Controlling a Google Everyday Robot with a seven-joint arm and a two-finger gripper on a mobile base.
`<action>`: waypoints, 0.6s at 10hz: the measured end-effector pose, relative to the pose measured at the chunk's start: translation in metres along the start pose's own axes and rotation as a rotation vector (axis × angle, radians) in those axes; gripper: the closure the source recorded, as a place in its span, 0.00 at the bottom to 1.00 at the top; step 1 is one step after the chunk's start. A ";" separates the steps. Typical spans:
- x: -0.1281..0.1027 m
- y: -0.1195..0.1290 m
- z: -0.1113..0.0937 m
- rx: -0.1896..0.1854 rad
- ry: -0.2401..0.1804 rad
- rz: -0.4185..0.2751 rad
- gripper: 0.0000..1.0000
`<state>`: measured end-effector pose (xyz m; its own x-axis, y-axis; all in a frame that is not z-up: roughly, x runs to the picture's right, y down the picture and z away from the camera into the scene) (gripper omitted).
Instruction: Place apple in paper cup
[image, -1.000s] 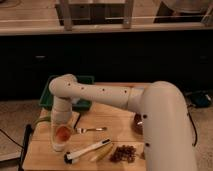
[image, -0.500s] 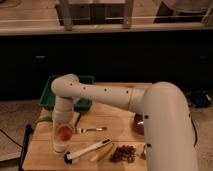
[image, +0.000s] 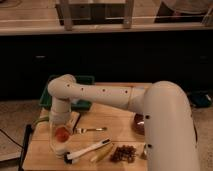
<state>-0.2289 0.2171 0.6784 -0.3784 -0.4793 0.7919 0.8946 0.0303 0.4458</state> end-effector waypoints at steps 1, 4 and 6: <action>-0.002 -0.005 0.000 -0.003 0.006 -0.008 1.00; -0.006 -0.014 0.000 -0.010 0.019 -0.021 1.00; -0.011 -0.021 0.000 -0.012 0.027 -0.031 1.00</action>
<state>-0.2433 0.2212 0.6604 -0.3995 -0.5030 0.7664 0.8855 0.0045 0.4646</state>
